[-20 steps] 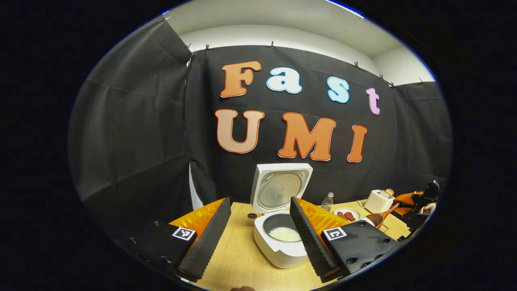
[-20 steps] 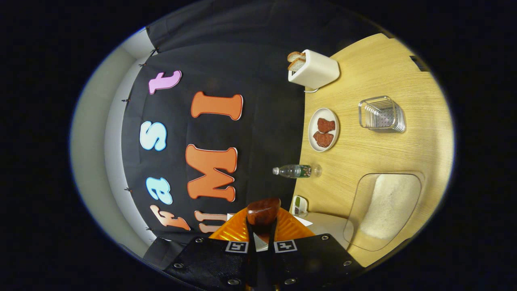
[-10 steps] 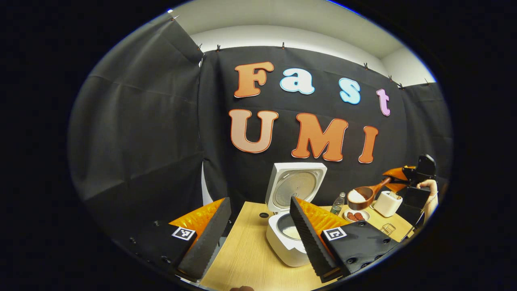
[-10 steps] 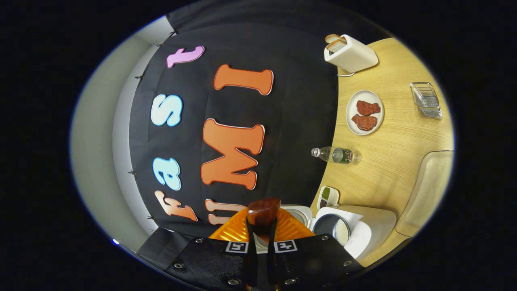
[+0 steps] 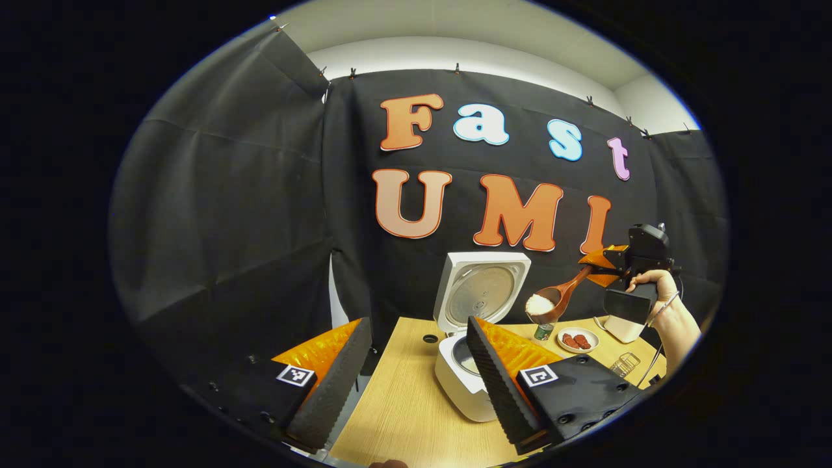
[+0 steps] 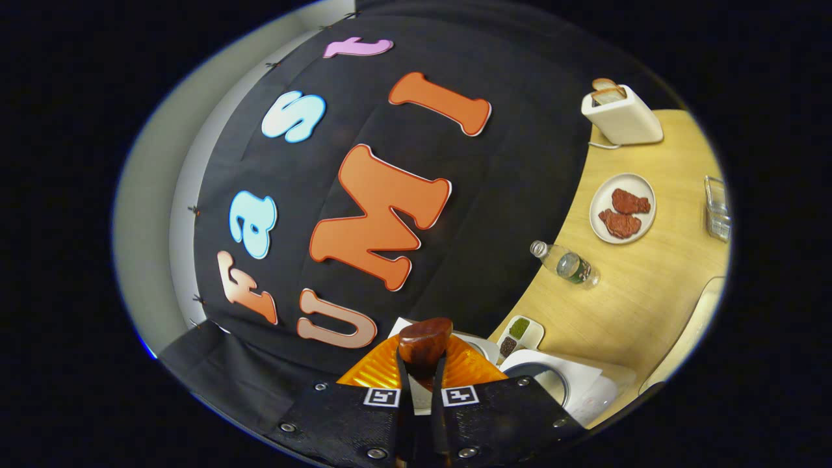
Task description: Close the left gripper, press the button to open the rice cooker; take a wooden spoon from the chopstick holder with the right hand, scoop a spoonful of rice and pour it into the rice cooker, then put the wooden spoon back into the chopstick holder.
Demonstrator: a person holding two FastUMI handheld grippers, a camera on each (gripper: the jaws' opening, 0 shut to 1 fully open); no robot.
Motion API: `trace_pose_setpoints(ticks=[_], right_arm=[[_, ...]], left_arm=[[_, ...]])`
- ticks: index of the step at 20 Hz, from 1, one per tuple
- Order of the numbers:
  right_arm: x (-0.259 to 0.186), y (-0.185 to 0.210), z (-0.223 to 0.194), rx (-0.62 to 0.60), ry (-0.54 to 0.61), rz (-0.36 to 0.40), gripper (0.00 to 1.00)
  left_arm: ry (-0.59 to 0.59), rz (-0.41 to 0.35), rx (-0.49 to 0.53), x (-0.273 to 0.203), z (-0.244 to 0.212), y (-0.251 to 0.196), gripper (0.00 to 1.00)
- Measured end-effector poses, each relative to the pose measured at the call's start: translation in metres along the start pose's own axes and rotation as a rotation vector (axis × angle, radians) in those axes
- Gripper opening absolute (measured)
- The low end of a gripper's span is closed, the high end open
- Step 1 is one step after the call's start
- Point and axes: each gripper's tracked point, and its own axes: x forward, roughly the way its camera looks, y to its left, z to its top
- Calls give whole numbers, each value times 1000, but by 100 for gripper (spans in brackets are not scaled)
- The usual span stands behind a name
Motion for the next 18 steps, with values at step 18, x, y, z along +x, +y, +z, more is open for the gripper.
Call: trace_pose_setpoints(ticks=[18], right_arm=[[13,32,-14,-359,-44,45,9]], left_arm=[[-6,-6,10,9,4,3,99]])
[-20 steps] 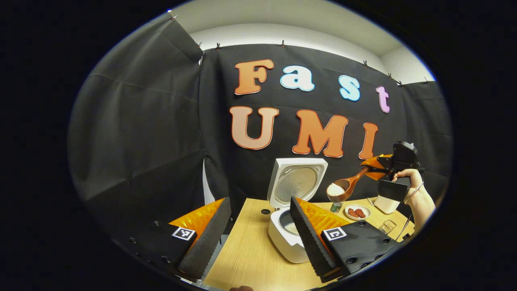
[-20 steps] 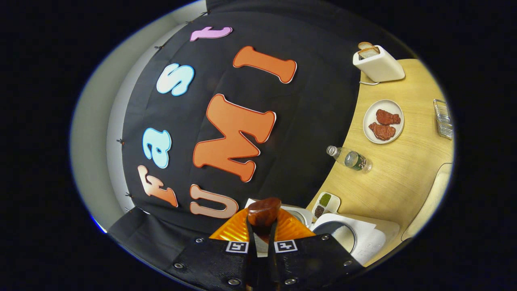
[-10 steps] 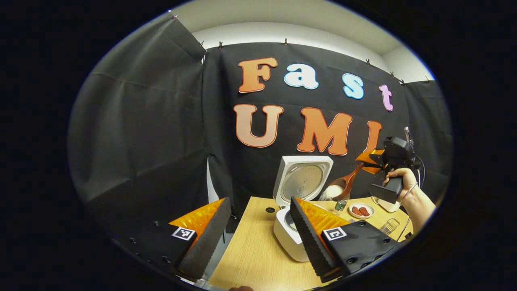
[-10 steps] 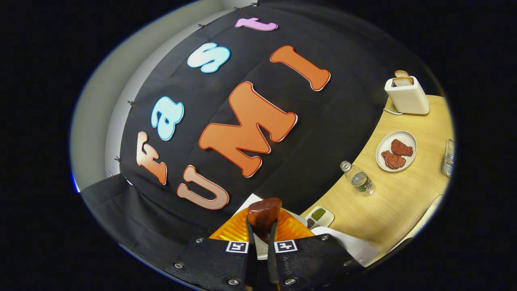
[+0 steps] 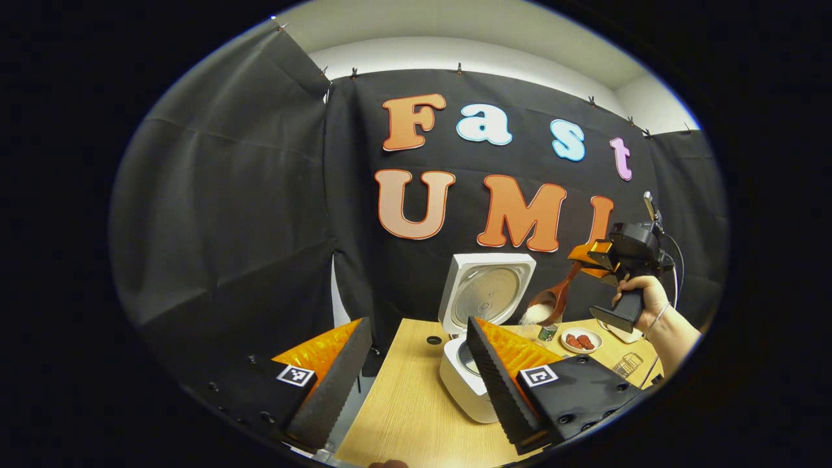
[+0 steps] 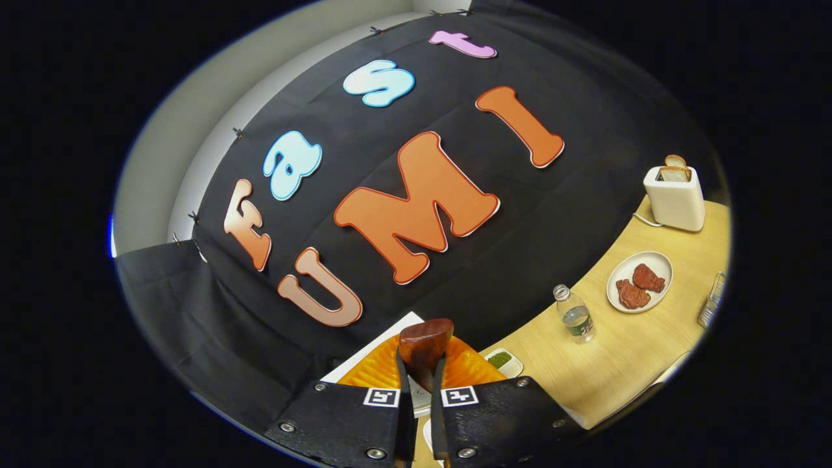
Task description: Close the left gripper, press the button to open the rice cooker; take a wooden spoon from the chopstick holder with the right hand, scoop a spoonful of rice and pour it into the rice cooker, then put the wooden spoon back into the chopstick holder.
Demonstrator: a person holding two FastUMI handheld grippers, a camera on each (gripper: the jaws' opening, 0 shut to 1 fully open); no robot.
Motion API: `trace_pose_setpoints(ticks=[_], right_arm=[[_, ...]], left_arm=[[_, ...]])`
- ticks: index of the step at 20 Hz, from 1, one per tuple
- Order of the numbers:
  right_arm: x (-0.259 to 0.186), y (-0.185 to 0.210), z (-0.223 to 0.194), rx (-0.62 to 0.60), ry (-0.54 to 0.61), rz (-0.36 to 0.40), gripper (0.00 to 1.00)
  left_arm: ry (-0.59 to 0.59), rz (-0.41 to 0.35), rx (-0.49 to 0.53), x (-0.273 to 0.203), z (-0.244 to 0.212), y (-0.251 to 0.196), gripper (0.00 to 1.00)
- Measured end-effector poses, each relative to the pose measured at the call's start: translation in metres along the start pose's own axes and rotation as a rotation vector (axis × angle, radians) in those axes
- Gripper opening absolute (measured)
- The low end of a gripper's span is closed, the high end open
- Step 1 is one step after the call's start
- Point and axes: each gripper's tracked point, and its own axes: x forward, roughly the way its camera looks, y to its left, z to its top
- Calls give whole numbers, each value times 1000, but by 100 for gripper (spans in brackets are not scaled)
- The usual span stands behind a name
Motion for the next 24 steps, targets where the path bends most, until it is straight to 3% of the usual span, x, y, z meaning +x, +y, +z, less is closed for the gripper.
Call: trace_pose_setpoints(ticks=[24], right_arm=[[-4,41,-16,-337,13,123,9]], left_arm=[[-2,10,-5,5,-2,1,99]])
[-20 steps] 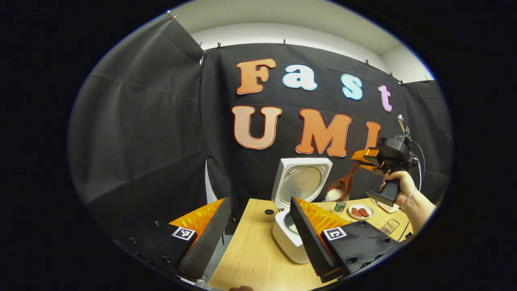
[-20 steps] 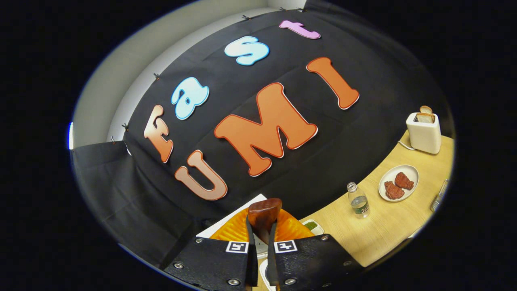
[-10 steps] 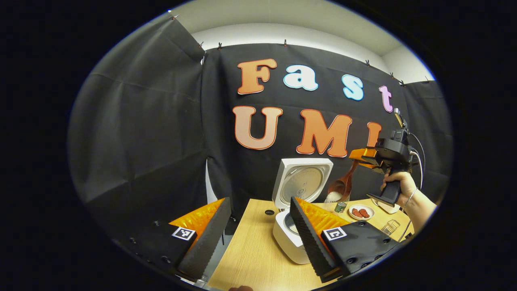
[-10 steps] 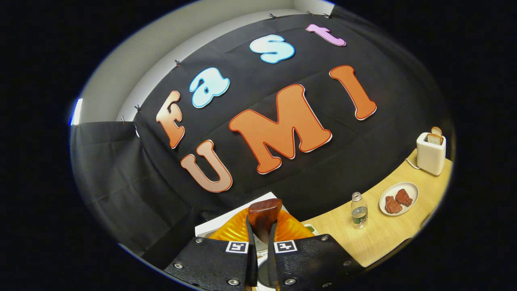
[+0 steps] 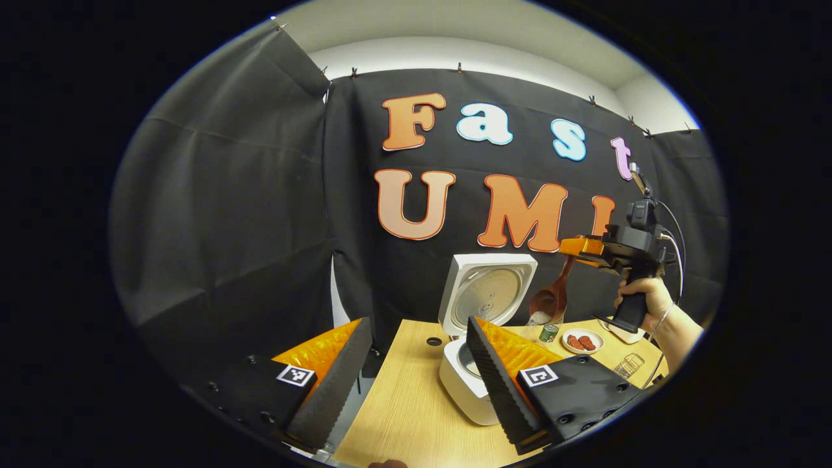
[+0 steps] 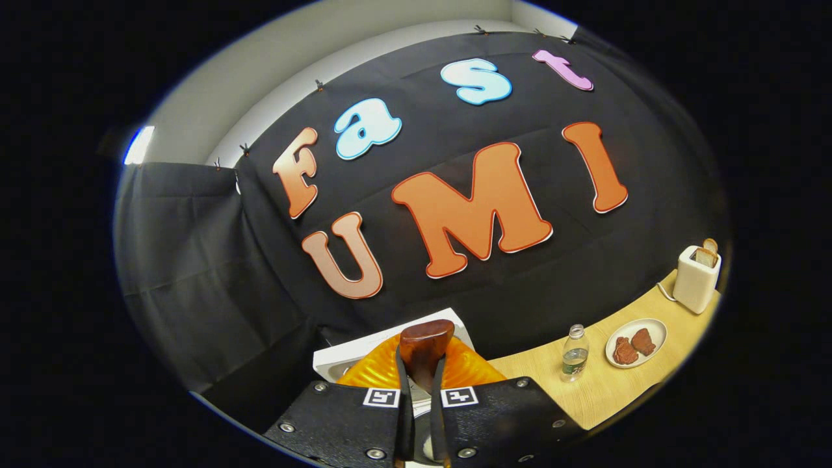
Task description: Close the left gripper, press the button to open the rice cooker; take a wooden spoon from the chopstick holder with the right hand, scoop a spoonful of rice and pour it into the rice cooker, then put the wooden spoon back into the chopstick holder.
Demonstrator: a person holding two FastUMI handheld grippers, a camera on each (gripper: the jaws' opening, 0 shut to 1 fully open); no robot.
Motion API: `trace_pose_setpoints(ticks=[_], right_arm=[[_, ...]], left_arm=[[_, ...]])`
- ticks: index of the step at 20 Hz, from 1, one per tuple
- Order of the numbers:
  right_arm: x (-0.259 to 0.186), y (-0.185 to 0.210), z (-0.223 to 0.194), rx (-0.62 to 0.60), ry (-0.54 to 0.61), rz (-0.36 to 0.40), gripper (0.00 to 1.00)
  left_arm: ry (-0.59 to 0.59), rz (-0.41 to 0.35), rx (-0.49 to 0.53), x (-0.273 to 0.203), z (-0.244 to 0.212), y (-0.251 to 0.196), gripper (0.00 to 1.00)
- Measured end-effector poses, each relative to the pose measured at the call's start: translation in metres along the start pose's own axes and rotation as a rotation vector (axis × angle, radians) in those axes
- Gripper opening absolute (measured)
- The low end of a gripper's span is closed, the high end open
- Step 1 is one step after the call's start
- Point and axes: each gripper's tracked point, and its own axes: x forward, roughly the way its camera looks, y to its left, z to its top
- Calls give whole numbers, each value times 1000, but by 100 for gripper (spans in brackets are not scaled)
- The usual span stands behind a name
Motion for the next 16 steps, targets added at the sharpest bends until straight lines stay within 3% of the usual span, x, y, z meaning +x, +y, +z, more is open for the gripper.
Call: trace_pose_setpoints(ticks=[12,16], right_arm=[[3,26,-28,-280,44,89,9],[2,33,-43,-320,69,133,9]], left_arm=[[21,-3,-6,4,-6,0,99],[24,-3,-17,5,-8,0,99]])
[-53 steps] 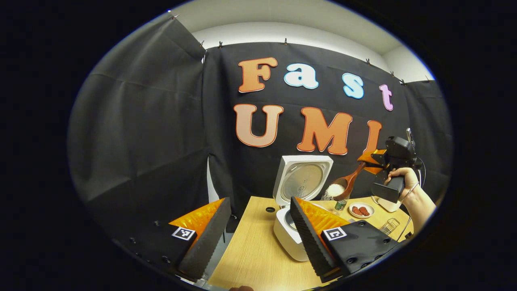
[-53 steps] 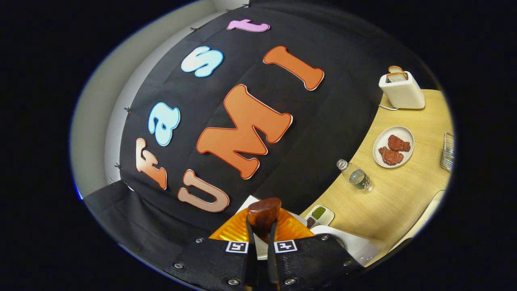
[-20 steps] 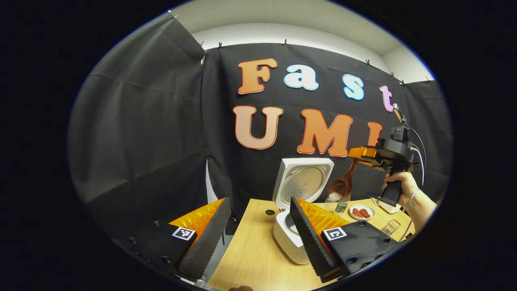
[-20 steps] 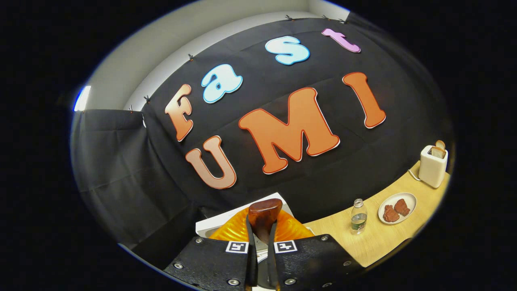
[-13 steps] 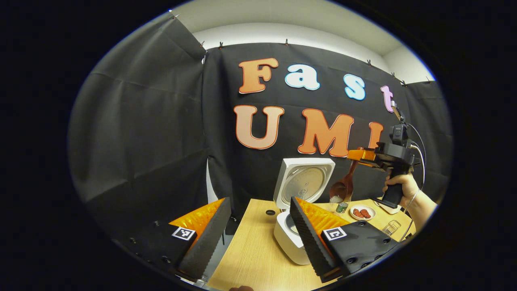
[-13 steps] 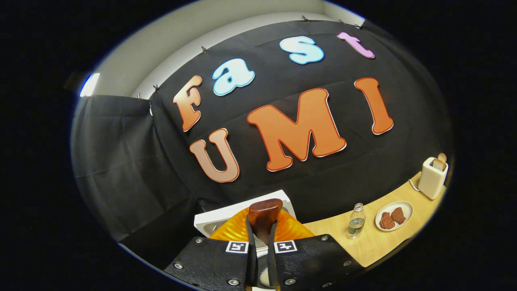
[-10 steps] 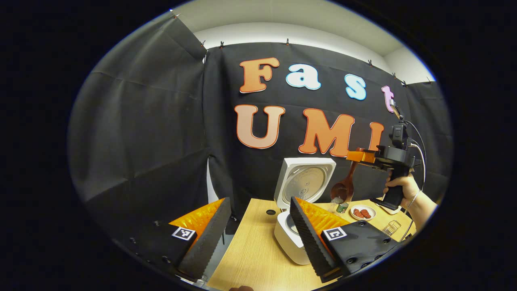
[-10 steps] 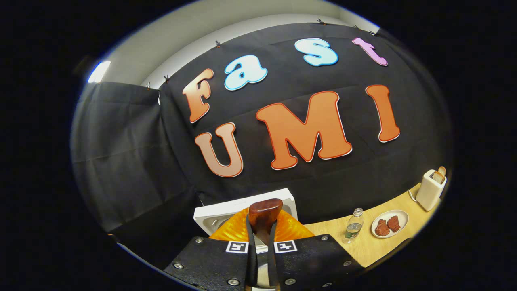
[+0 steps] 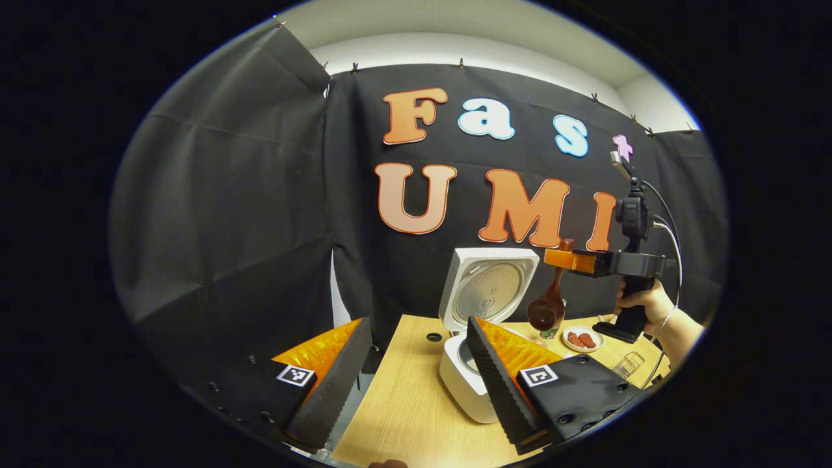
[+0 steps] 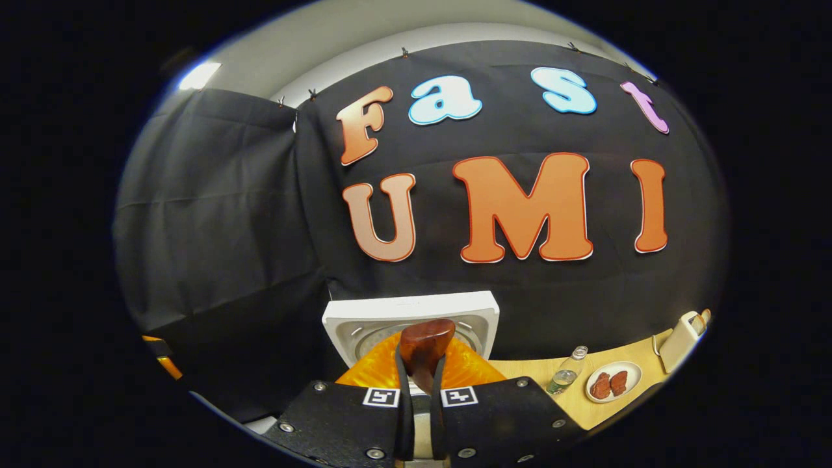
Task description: Close the left gripper, press the button to open the rice cooker; take a wooden spoon from the chopstick holder with the right hand, scoop a spoonful of rice and pour it into the rice cooker, then put the wooden spoon back into the chopstick holder.
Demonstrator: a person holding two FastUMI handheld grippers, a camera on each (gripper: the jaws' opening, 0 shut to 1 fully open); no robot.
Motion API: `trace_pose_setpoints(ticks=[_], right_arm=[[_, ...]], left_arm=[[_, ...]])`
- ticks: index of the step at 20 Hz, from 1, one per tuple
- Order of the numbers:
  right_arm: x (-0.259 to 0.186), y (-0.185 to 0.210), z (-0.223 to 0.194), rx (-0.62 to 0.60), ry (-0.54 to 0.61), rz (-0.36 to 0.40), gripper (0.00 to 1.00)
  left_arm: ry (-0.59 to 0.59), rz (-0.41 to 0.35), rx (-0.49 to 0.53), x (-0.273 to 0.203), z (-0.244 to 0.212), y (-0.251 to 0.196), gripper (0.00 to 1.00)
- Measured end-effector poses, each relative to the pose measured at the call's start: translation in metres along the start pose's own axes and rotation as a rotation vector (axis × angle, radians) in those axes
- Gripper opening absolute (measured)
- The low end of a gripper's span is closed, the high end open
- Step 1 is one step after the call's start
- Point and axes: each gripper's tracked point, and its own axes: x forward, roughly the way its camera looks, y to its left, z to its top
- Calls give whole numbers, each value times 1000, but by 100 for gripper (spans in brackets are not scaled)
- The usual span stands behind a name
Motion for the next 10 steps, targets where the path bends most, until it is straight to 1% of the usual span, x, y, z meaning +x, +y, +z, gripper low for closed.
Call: trace_pose_setpoints(ticks=[3,6,8,10], right_arm=[[-2,0,-3,-21,5,2,9],[-2,-6,-6,72,14,7,9],[-6,-19,-4,130,18,-4,9],[-13,-38,-1,161,11,-27,9]], left_arm=[[5,1,-16,0,-1,0,98],[6,14,-7,1,-1,4,98],[2,18,-9,0,0,4,99],[-2,22,-12,-1,1,6,99]])
